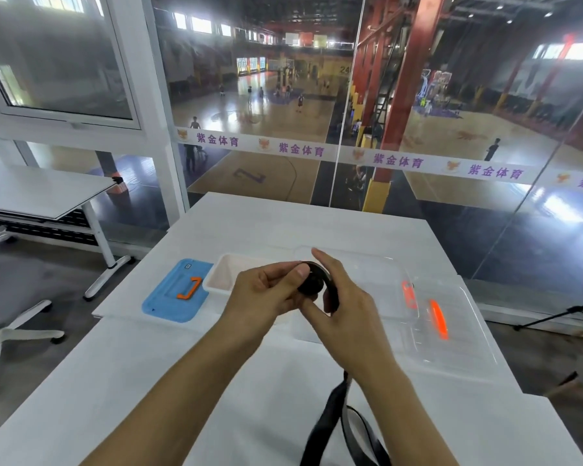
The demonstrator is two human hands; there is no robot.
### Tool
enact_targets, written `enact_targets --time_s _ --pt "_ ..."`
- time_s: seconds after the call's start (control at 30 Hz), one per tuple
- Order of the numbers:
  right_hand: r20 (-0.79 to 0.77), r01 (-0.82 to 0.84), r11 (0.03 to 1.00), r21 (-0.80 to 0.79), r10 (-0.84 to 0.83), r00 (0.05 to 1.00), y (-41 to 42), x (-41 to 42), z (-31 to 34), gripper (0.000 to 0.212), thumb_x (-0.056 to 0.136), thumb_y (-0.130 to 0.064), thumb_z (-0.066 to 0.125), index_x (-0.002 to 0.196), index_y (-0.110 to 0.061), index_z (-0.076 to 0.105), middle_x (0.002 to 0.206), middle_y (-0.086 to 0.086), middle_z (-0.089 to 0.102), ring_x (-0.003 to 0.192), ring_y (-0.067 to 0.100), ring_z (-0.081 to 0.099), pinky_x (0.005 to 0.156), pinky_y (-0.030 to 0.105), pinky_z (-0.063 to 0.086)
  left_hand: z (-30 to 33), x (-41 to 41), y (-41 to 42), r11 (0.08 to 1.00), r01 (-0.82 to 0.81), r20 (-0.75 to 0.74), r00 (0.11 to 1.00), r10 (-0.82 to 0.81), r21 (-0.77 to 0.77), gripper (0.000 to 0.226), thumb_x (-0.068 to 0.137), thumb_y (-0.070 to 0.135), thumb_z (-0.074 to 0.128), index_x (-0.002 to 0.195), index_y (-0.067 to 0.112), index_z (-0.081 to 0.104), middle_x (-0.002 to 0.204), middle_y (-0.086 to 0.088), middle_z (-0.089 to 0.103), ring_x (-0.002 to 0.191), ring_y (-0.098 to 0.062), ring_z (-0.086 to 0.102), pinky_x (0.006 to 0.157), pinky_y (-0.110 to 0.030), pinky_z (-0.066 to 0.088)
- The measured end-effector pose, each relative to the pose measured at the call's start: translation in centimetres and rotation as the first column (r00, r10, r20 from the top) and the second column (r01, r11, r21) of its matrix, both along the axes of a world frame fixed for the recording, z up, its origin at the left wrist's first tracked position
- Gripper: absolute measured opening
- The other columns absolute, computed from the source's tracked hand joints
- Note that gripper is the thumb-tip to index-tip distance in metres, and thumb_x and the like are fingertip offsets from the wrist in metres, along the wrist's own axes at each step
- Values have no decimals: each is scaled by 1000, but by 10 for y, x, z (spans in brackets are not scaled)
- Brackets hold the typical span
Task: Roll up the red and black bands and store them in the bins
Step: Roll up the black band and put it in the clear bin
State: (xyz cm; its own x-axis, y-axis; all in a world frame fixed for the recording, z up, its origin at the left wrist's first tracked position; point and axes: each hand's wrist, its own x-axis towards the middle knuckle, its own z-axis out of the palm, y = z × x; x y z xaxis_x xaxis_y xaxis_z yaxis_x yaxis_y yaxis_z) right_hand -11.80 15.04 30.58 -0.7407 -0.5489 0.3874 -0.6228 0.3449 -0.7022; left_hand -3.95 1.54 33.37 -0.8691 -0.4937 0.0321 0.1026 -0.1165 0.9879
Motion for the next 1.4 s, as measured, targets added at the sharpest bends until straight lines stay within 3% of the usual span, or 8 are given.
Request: enact_targets --time_s 0.17,0.37,0.57,0.77,0.9,1.0,1.1,1.4 --pt "41 191 976 -104 -187 981 -19 23 -16 64 95 -52 58 152 -49 30 122 -16 58 103 3 59 88 29 50 -2 -9 14 981 -144 -49 987 151 126 17 97 17 64 106 9 75 98 -11 80 89 -27 79 72 -22 61" --pt "-10 208 976 63 -208 978 -25 21 -15 62 103 -51 44 159 -45 18 126 -7 56 104 16 63 76 25 41 -4 -8 17 975 -152 -3 988 155 160 23 99 25 61 111 8 73 101 -8 80 91 -24 78 73 -22 61" --pt "-43 -16 951 309 31 999 -4 -6 0 60 102 -61 36 157 -53 14 111 -11 52 93 16 62 82 34 50 4 6 -19 980 128 153 977 -152 156 28 102 22 57 116 2 70 112 -17 76 101 -32 75 88 -44 61" --pt "-144 -137 844 519 245 959 0 -12 17 62 102 -63 36 158 -54 10 100 -12 44 82 14 53 78 34 50 23 10 -58 890 444 392 840 -375 -99 35 91 27 69 117 4 74 108 -18 78 104 -32 75 95 -40 59" --pt "-132 -136 915 379 199 971 0 -12 15 66 100 -62 43 158 -53 12 95 -15 48 86 8 55 82 31 51 20 8 -52 924 344 274 916 -292 -167 28 93 18 69 118 7 74 108 -13 78 102 -30 75 94 -37 59" --pt "52 -173 978 113 168 984 -1 -1 10 80 91 -59 64 155 -57 17 102 -21 54 88 2 56 79 18 45 12 6 -33 972 216 115 972 -205 -94 26 94 17 68 118 8 74 107 -13 79 100 -30 76 90 -33 61" --pt "152 -104 992 -72 114 982 -7 11 -1 88 85 -52 76 152 -59 19 107 -28 57 94 3 57 77 16 47 1 1 -18 994 113 15 993 -113 2 26 94 20 68 117 10 74 108 -14 78 99 -32 76 93 -36 59" --pt "147 224 969 -103 -208 967 -29 36 -17 85 95 -40 63 158 -53 8 117 -11 44 88 7 52 79 31 51 -11 -10 20 990 -97 -24 995 100 106 23 92 24 70 112 13 71 102 -5 80 98 -20 77 87 -29 61"
